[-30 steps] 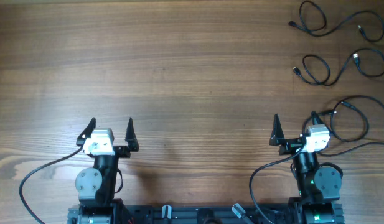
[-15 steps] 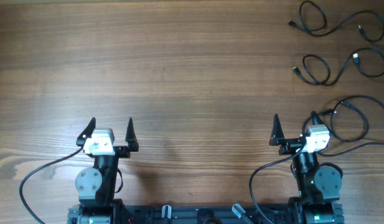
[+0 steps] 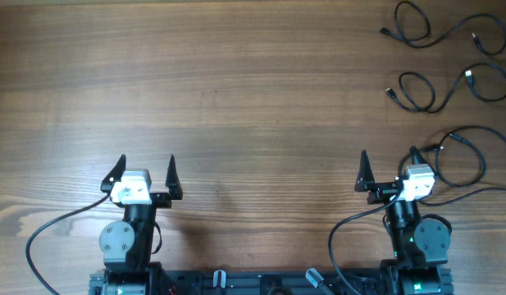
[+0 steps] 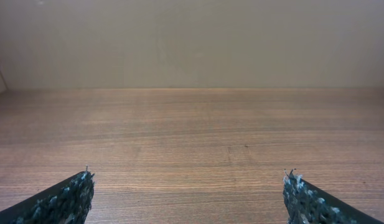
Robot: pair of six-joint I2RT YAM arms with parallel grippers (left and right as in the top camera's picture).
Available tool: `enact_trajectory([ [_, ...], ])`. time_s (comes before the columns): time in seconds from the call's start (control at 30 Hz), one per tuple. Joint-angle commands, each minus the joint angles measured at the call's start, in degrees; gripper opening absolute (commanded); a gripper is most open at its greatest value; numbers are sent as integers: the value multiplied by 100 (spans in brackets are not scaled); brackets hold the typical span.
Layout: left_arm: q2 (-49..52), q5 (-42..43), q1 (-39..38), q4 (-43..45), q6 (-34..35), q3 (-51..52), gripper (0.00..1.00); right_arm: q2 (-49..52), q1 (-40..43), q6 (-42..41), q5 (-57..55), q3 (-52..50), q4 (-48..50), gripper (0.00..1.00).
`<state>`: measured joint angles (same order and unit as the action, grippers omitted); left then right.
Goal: Untangle cables
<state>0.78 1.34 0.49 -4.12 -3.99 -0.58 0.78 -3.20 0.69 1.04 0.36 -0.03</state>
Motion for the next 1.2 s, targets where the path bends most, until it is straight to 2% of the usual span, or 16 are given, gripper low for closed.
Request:
enact_trajectory([
  [0.0, -55, -37, 37, -26, -70, 26, 100, -57, 28, -74, 28, -7, 15, 100],
  [1.17, -55, -37, 37, -26, -68, 26, 100, -59, 28, 81, 7, -7, -7, 100],
])
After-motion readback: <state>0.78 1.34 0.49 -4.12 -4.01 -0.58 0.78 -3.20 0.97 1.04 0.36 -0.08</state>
